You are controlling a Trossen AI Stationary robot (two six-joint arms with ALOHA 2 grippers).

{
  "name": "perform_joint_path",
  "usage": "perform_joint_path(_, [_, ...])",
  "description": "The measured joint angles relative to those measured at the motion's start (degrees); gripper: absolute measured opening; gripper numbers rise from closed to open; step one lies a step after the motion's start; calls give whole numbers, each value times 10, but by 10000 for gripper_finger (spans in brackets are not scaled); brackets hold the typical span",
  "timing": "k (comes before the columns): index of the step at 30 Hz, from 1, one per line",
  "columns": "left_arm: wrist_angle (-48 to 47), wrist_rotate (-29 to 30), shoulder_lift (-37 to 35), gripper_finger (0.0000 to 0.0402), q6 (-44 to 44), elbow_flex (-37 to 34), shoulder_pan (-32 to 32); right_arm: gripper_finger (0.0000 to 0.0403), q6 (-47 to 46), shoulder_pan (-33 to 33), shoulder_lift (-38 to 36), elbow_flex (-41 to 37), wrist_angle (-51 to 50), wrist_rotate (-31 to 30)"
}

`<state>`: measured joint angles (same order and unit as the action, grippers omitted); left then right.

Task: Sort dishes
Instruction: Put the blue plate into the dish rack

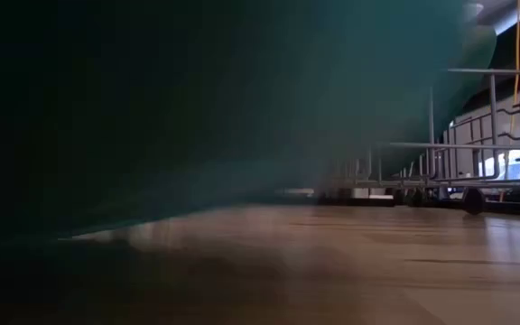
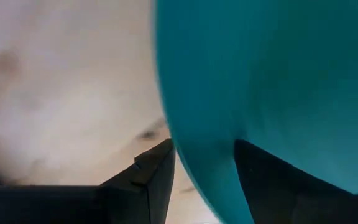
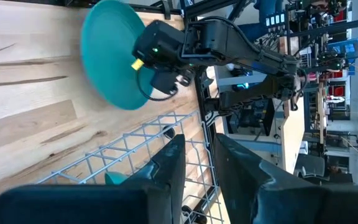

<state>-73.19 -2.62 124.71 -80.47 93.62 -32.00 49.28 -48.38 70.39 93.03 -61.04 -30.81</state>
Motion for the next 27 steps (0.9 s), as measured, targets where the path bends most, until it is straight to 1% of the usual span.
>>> perform_joint_path(4, [48,-11,-1,160,18,-4,-7,89,0,0,0,0,0,0])
perform_joint_path(7, [50,-13,-2,143,11,-4,-7,89,0,0,0,0,0,0])
perform_joint_path(12, [43,-25,-6,74,14,-4,-5,89,0,0,0,0,0,0])
perform_joint_path(17, [44,-57,-8,13,21,-4,-5,89,0,0,0,0,0,0])
perform_joint_path(22, [26,-72,-9,4,12,3,-5,89,0,0,0,0,0,0])
perform_joint_path(27, [-29,-72,-7,0,8,36,-5,89,0,0,0,0,-1,0])
